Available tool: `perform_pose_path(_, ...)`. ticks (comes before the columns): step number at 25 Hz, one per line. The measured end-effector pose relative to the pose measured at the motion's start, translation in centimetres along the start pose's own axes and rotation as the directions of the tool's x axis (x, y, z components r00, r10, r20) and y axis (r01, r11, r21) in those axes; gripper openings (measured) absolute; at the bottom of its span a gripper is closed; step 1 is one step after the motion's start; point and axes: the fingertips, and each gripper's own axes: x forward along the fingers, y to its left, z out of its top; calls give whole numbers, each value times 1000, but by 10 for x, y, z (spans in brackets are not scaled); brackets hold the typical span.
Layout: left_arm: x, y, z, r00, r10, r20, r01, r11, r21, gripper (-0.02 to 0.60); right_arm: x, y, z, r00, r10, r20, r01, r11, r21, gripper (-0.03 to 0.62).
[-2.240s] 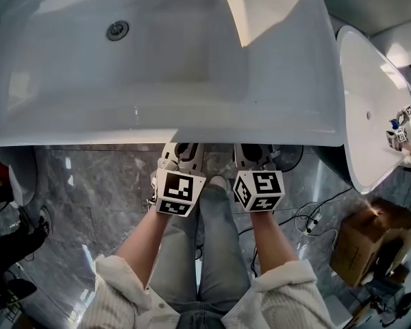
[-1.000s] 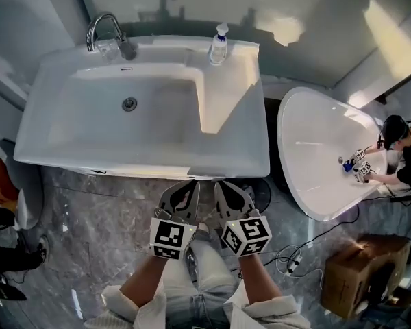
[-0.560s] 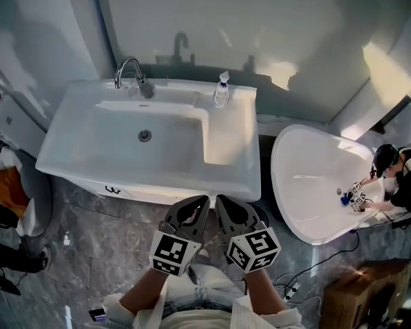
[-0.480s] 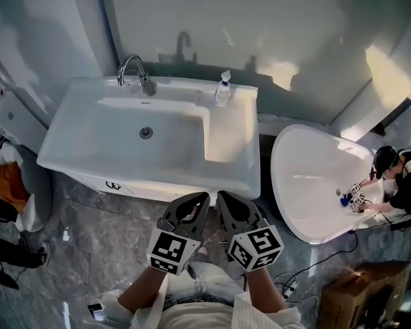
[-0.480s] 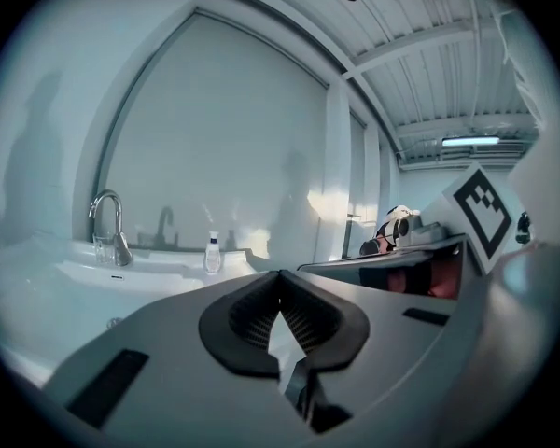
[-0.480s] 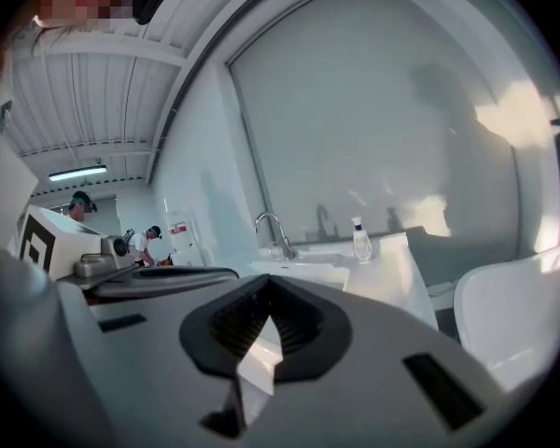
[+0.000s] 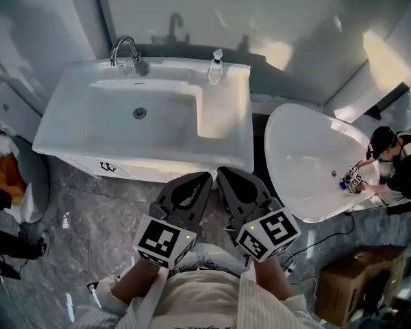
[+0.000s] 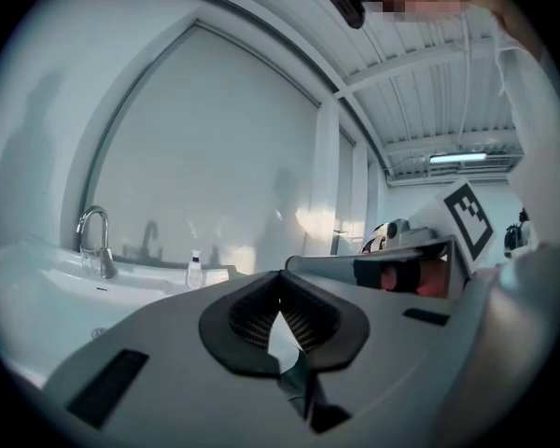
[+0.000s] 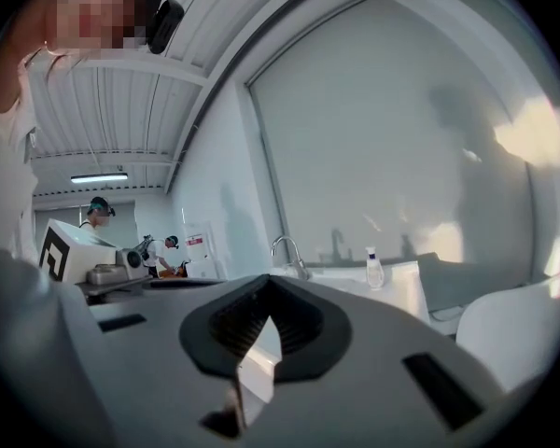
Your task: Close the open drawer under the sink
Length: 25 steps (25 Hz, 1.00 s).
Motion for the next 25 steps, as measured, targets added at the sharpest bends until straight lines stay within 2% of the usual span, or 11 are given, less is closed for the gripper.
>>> perform_pose_path(8, 0, -11, 13, 999, -34, 11, 34, 999, 20, 15, -5, 6, -3, 1000, 10, -26, -10, 1000, 6, 9)
perform_pose_path(25, -14, 20, 11, 1000, -7, 13, 7, 1000, 17, 15, 13, 17, -4, 999, -7, -35, 7, 1000, 5, 9)
